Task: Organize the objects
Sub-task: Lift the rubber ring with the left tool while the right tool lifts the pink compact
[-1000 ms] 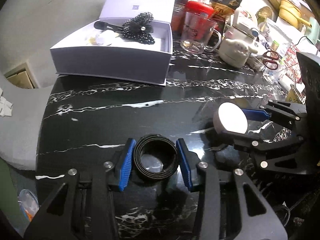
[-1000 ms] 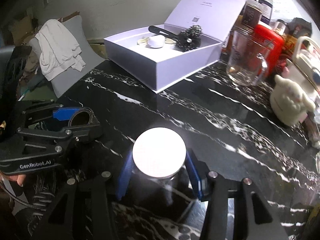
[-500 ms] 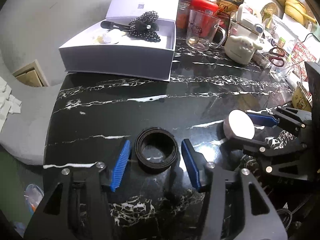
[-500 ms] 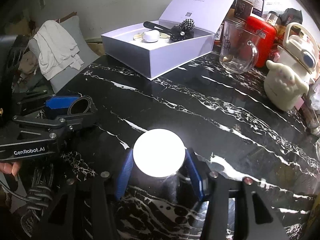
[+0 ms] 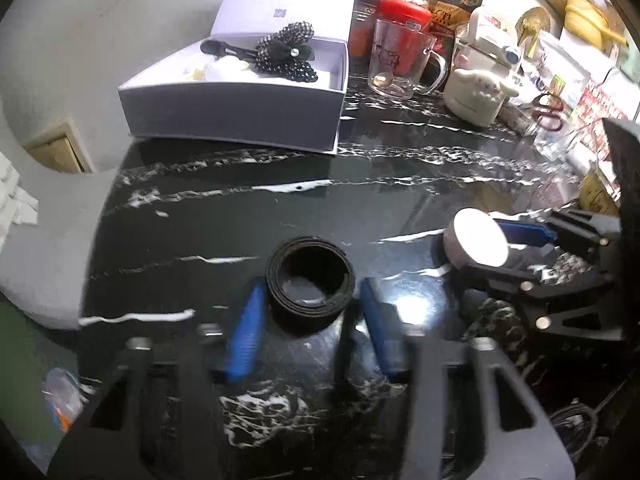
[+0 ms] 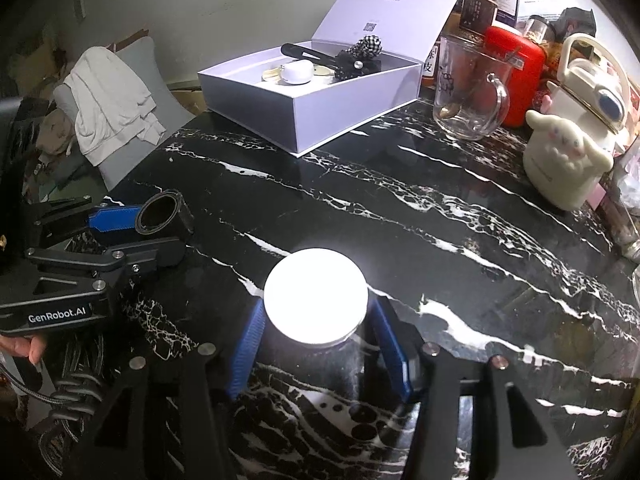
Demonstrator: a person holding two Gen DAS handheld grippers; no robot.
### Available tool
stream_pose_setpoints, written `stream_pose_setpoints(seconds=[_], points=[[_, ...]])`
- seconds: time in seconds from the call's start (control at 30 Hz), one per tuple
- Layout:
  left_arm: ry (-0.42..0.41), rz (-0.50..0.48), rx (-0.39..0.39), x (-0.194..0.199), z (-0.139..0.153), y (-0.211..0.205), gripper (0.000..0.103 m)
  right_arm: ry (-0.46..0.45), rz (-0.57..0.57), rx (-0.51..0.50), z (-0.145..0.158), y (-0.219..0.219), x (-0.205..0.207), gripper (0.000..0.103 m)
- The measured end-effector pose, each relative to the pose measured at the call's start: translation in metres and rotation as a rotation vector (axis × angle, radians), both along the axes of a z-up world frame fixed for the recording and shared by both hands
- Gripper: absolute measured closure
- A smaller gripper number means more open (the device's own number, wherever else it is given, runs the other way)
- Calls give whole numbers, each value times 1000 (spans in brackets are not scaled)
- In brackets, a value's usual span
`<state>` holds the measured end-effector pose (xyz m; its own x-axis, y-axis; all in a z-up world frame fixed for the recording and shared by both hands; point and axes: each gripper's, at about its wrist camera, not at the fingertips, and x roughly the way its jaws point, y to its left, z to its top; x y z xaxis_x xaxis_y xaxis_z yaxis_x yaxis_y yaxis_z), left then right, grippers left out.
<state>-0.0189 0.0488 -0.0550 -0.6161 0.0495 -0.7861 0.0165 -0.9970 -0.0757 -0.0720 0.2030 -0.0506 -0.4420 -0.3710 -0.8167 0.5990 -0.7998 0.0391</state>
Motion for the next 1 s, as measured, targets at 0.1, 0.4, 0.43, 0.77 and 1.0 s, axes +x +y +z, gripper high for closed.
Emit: stream_pose_setpoints(seconds=[0.1, 0.4, 0.43, 0.77, 1.0], points=[[4, -21, -33, 0, 1, 2, 64, -11, -6, -12, -1, 0, -3, 47], [6, -31, -21, -4, 4, -1, 64, -14, -7, -22, 0, -3, -6, 51], [8, -35, -20, -5, 5, -1, 64, -12, -5, -24, 0, -4, -7, 51], [-5, -62, -55, -14, 14, 3, 64, 15, 8, -3, 11, -10, -11, 51], [-10, -58, -109, -21, 22, 4, 64, 49, 21, 27, 25, -12, -12, 51]])
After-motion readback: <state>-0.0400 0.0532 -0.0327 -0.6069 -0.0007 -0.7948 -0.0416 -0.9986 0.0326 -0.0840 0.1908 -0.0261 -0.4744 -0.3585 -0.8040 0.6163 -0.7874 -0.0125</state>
